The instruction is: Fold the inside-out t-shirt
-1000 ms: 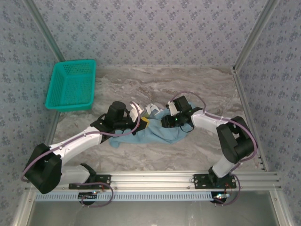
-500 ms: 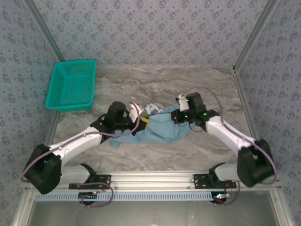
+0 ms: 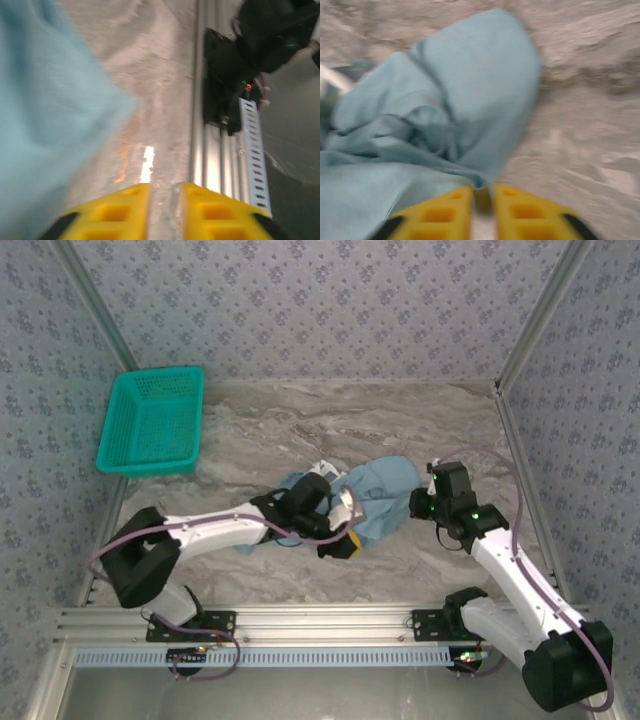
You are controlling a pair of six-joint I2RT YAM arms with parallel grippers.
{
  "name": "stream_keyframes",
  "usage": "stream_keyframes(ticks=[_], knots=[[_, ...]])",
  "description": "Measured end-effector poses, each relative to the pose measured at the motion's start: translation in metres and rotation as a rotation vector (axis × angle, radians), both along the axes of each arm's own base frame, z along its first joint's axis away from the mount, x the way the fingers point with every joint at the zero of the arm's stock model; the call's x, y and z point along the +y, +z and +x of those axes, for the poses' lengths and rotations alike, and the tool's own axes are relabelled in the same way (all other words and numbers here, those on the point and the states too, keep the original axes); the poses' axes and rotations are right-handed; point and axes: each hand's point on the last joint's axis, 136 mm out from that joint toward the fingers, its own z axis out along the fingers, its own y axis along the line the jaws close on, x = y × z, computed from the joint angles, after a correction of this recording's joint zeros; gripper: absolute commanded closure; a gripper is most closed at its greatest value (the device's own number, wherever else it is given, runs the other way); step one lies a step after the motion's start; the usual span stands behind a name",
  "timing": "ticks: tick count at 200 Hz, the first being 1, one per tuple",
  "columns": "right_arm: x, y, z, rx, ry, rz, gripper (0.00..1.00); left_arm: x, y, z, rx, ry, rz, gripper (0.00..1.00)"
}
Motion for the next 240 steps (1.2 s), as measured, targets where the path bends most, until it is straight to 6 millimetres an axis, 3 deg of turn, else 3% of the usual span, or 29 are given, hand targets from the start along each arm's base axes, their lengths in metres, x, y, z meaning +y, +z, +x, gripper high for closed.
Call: stream_keyframes(ticks=[24,50,80,104,129,148,174,195,215,240], knots=[[-0.012,0.008,0.006,-0.054,-0.057,-0.052,0.56,-0.006,0.007,-0.016,0.027,-0.077,0.019,0.45],[-0.001,0.005,0.028,-0.061,-0.039,-0.084,0.47,0.004,0.02,0.008,0.013,-0.021,0.001,0.41],[0.022,-0.023,0.067,0.02,0.021,-0.078,0.35,0.04,0.034,0.089,-0.055,0.305,0.004,0.39],[0.035,-0.041,0.107,0.065,0.055,-0.079,0.28,0.097,0.035,0.176,-0.042,0.7,0.043,0.31],[0.038,-0.055,0.147,0.088,0.058,-0.089,0.21,0.178,0.006,0.248,0.046,1.079,0.133,0.31],[0.036,-0.067,0.174,0.117,0.054,-0.106,0.17,0.203,-0.033,0.278,0.132,1.194,0.24,0.3],[0.029,-0.084,0.188,0.176,0.049,-0.137,0.14,0.194,-0.082,0.282,0.229,1.172,0.36,0.3],[0.028,-0.097,0.183,0.236,0.06,-0.152,0.22,0.183,-0.1,0.271,0.246,1.129,0.427,0.32],[0.033,-0.108,0.18,0.275,0.081,-0.139,0.42,0.169,-0.094,0.267,0.263,1.088,0.4,0.4],[0.038,-0.113,0.176,0.299,0.098,-0.103,0.73,0.155,-0.098,0.259,0.298,1.042,0.389,0.62]])
